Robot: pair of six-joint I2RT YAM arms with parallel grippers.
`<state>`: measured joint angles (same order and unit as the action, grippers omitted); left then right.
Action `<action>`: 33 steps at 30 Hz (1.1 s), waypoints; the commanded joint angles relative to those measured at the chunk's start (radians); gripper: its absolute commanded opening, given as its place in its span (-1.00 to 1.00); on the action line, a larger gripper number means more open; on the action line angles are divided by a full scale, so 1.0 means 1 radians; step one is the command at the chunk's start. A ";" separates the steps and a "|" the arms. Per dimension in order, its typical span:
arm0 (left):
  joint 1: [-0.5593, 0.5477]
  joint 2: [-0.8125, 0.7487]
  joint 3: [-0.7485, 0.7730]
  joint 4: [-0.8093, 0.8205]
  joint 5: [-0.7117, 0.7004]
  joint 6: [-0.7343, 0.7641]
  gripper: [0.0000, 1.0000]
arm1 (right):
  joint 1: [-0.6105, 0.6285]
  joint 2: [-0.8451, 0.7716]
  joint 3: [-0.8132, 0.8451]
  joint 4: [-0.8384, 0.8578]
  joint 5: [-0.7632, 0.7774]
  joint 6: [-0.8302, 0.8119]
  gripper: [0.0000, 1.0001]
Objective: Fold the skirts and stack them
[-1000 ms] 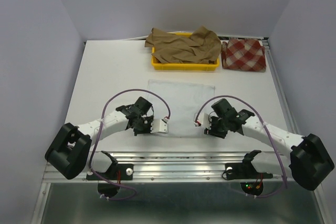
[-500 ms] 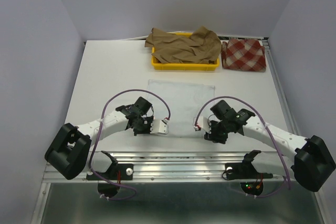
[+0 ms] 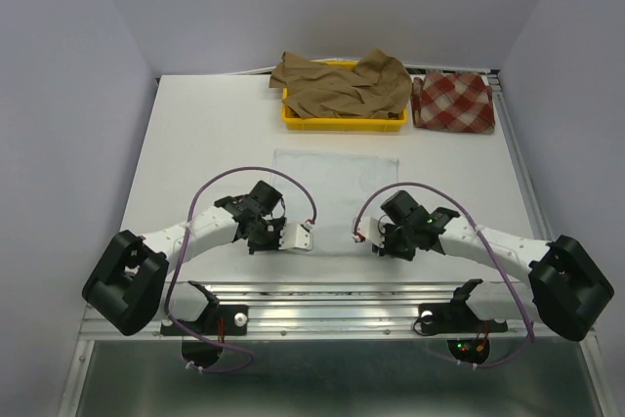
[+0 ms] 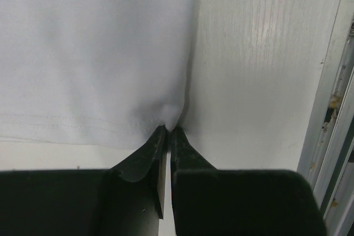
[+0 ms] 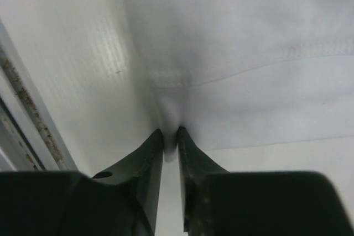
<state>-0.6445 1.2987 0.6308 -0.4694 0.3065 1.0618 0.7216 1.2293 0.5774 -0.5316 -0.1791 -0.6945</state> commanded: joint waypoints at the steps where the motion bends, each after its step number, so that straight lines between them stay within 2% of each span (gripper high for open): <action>1: 0.003 -0.039 0.015 -0.069 0.040 -0.019 -1.00 | 0.007 0.021 -0.034 0.088 0.104 0.023 -0.75; 3: 0.006 -0.052 0.030 -0.092 0.049 -0.022 -1.00 | 0.007 0.001 -0.011 0.035 0.131 0.027 -0.99; 13: 0.011 -0.261 0.086 -0.222 0.082 -0.086 -1.00 | 0.007 -0.211 0.139 -0.240 0.119 0.007 -0.99; 22: 0.009 -0.429 0.196 -0.409 0.161 -0.097 -1.00 | 0.007 -0.280 0.297 -0.490 0.033 0.021 -0.99; 26: 0.009 -0.426 0.308 -0.480 0.175 -0.141 -1.00 | 0.007 -0.264 0.416 -0.568 0.018 0.009 -0.99; 33: 0.034 -0.331 0.340 -0.420 0.134 -0.204 -1.00 | 0.007 -0.185 0.466 -0.487 0.159 -0.105 -0.99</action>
<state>-0.6319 0.9134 0.9474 -0.8902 0.4412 0.8986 0.7216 1.0012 1.0080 -1.0367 -0.0872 -0.7296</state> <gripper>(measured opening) 0.145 0.035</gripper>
